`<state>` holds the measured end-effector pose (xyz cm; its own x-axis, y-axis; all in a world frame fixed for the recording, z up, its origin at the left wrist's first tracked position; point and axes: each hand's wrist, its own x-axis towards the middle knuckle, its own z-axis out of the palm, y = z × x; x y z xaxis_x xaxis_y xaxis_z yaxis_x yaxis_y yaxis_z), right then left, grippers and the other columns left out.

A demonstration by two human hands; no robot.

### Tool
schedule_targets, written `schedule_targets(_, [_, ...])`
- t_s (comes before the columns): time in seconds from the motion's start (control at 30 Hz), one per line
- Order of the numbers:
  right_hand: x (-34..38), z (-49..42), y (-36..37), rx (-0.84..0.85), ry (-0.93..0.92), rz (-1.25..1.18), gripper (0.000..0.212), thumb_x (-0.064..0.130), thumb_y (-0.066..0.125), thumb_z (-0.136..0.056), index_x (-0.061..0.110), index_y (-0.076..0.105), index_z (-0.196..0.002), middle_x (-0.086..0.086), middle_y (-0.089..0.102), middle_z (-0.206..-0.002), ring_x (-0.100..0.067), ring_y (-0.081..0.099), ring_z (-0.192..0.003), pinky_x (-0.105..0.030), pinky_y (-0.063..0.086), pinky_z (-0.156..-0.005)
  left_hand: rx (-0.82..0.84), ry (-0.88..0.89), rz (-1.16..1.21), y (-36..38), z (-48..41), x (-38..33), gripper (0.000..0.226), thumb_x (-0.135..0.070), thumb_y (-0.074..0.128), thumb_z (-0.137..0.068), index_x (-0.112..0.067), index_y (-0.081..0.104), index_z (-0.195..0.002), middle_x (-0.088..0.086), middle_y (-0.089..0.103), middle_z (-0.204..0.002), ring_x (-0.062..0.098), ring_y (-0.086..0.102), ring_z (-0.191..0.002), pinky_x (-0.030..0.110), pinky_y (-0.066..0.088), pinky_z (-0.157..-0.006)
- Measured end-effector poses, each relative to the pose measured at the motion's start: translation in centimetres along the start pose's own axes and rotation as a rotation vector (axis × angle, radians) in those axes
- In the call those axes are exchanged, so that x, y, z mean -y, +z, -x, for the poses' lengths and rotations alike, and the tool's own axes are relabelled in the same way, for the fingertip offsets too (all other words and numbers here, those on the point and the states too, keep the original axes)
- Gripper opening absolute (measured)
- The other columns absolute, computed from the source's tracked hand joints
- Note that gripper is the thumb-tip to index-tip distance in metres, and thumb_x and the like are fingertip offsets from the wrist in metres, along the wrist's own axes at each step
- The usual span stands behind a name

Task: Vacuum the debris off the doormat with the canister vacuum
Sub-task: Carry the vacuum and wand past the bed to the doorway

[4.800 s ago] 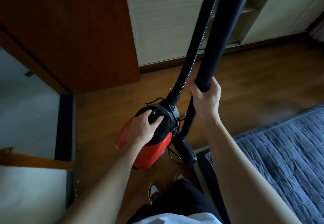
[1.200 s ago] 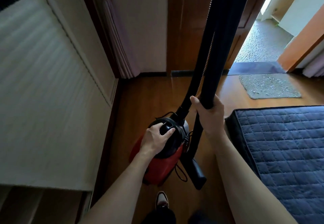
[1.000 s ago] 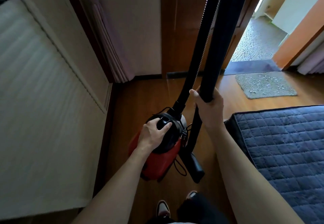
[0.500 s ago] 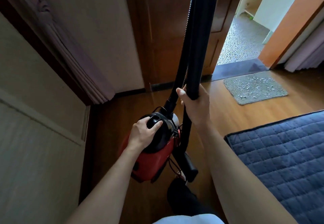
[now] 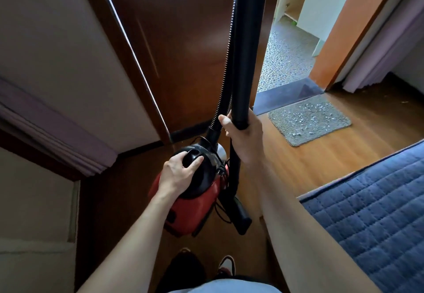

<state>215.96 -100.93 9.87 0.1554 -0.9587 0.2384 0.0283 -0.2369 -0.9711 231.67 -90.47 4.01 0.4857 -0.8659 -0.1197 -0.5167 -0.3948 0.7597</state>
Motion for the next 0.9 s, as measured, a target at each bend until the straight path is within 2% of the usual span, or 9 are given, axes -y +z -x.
schedule_targets(0.17, [-2.3,-5.6,-2.3,-0.081,-0.001,0.027,0.022,0.011,0.077,-0.089,0.008,0.058,-0.079,-0.002,0.056,-0.064,-0.014,0.054,-0.061,-0.020,0.046,-0.065,0.075,0.054,-0.019,2.9,-6.2,-2.9,0.032,-0.051,0.068,-0.090,-0.023,0.075,-0.104,-0.006,0.075,-0.091,0.012,0.070,-0.088,0.033,0.055,-0.083])
schedule_targets(0.3, [-4.8,-10.3,-4.4,-0.181,0.023,0.016,0.022,0.010,0.078,-0.088,0.004,0.058,-0.080,-0.004,0.054,-0.064,-0.017,0.052,-0.060,-0.026,0.046,-0.062,0.142,0.115,-0.049,6.1,-12.2,-4.8,0.039,-0.053,0.068,-0.089,-0.020,0.075,-0.110,-0.002,0.076,-0.101,0.017,0.070,-0.098,0.033,0.054,-0.088])
schedule_targets(0.37, [-6.0,-13.0,-5.2,-0.220,0.005,0.017,0.027,0.015,0.078,-0.087,0.001,0.056,-0.079,-0.004,0.053,-0.063,-0.021,0.051,-0.059,-0.033,0.044,-0.063,0.178,0.131,-0.073,7.8,-15.5,-5.9,0.051,-0.055,0.067,-0.088,-0.015,0.072,-0.120,0.004,0.074,-0.115,0.021,0.066,-0.110,0.033,0.051,-0.096])
schedule_targets(0.47, [-7.9,-17.6,-6.5,-0.295,-0.003,0.044,0.033,0.024,0.077,-0.083,0.002,0.054,-0.076,-0.004,0.053,-0.062,-0.022,0.050,-0.058,-0.036,0.043,-0.062,0.256,0.169,-0.089,10.4,-20.9,-8.0,0.063,-0.057,0.067,-0.088,-0.011,0.066,-0.131,0.008,0.069,-0.127,0.022,0.062,-0.120,0.035,0.048,-0.103])
schedule_targets(0.63, [-10.1,-25.8,-8.3,-0.432,0.020,0.110,0.033,0.030,0.078,-0.082,0.005,0.057,-0.076,0.000,0.056,-0.063,-0.020,0.052,-0.056,-0.036,0.045,-0.061,0.411,0.312,-0.122,13.8,-30.8,-12.1,0.051,-0.057,0.066,-0.089,-0.019,0.070,-0.123,0.002,0.072,-0.120,0.020,0.065,-0.115,0.035,0.051,-0.097])
schedule_targets(0.77, [-11.0,-31.6,-9.7,-0.524,-0.014,0.126,0.037,0.020,0.078,-0.085,-0.006,0.053,-0.077,-0.008,0.052,-0.066,-0.022,0.049,-0.059,-0.034,0.042,-0.061,0.509,0.414,-0.142,15.9,-37.3,-16.0,0.043,-0.054,0.067,-0.089,-0.020,0.073,-0.115,-0.001,0.075,-0.112,0.020,0.068,-0.108,0.033,0.053,-0.091])
schedule_targets(0.9, [-11.6,-35.1,-11.3,-0.646,-0.023,0.147,0.037,0.018,0.078,-0.085,-0.010,0.055,-0.079,-0.008,0.053,-0.068,-0.014,0.050,-0.060,-0.027,0.044,-0.063,0.552,0.527,-0.202,18.2,-42.0,-19.4,0.049,-0.056,0.066,-0.089,-0.016,0.071,-0.119,0.003,0.075,-0.114,0.023,0.067,-0.108,0.030,0.049,-0.086])
